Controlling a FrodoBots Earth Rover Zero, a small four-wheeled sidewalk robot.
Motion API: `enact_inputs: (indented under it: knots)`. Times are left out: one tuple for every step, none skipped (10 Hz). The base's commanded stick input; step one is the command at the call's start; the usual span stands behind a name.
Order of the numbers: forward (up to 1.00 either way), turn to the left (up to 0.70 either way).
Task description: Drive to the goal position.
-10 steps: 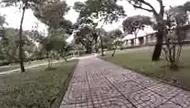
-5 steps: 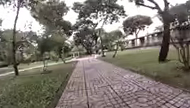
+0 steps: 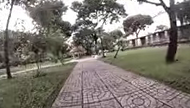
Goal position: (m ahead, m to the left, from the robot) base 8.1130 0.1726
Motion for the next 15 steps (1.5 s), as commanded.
enact_inputs:
  knots:
    - [1.0, 0.0]
    - [1.0, 0.0]
    - [1.0, 0.0]
    - [1.0, 0.0]
    - [1.0, 0.0]
    - [1.0, 0.0]
    - [1.0, 0.0]
    - [1.0, 0.04]
    - [1.0, 0.18]
    - [1.0, 0.0]
    - [1.0, 0.0]
    - [1.0, 0.0]
    - [1.0, 0.0]
    - [1.0, 0.0]
    - [1.0, 0.0]
